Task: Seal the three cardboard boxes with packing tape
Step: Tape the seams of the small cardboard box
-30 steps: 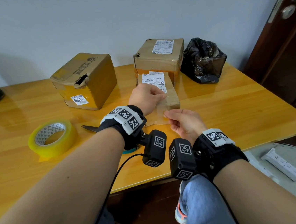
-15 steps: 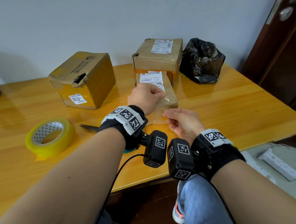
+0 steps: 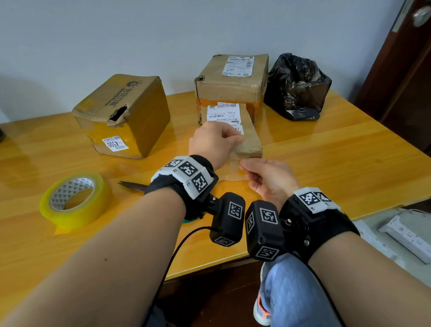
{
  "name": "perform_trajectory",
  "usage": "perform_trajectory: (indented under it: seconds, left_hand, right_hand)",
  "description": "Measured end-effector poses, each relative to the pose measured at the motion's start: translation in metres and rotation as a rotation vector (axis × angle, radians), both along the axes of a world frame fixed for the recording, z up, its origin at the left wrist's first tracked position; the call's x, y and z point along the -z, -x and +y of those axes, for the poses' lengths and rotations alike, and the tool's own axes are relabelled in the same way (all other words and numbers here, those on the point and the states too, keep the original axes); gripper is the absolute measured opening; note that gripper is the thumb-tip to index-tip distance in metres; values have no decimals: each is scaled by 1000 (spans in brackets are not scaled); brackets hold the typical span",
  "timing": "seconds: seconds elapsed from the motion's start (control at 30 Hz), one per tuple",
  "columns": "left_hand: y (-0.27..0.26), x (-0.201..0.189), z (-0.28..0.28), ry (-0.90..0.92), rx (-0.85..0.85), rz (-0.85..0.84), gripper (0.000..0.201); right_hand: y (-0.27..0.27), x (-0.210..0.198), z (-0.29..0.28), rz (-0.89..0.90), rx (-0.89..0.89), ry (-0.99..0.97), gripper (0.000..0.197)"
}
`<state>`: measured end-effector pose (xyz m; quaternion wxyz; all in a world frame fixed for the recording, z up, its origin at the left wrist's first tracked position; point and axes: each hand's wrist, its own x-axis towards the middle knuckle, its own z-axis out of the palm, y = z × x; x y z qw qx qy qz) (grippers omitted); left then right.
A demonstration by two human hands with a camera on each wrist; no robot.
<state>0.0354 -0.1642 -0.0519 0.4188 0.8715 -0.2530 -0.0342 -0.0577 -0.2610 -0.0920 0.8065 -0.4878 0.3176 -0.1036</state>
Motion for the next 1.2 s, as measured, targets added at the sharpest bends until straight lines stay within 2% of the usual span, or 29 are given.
perform_trajectory:
  seconds: [0.37,0.67,0.7,0.8,0.87,1.2]
  left_hand:
    - [-1,-3,4,-89,-6,-68,6]
    - [-4,-4,6,-115,-6,-114,11]
    - [-4,-4,5,-113,-8,-115,11]
    - [-3,-3,4,-107,-13,-128,12]
    - [-3,-2,4,-105,-3,-142,12]
    - [-5,4,8,-19,38,-150,11]
  right_hand:
    - [-3,-3,-3,58,-1,28,14]
    - [-7,-7,-10,137,-12,34,15]
    - [-7,-8,-10,133,-5,30,17]
    - [-8,-8,-11,83,24,15,45]
    - [-7,-9,-13,71,-9,42,54]
    - [-9,-6,-13,76,-22,203,46]
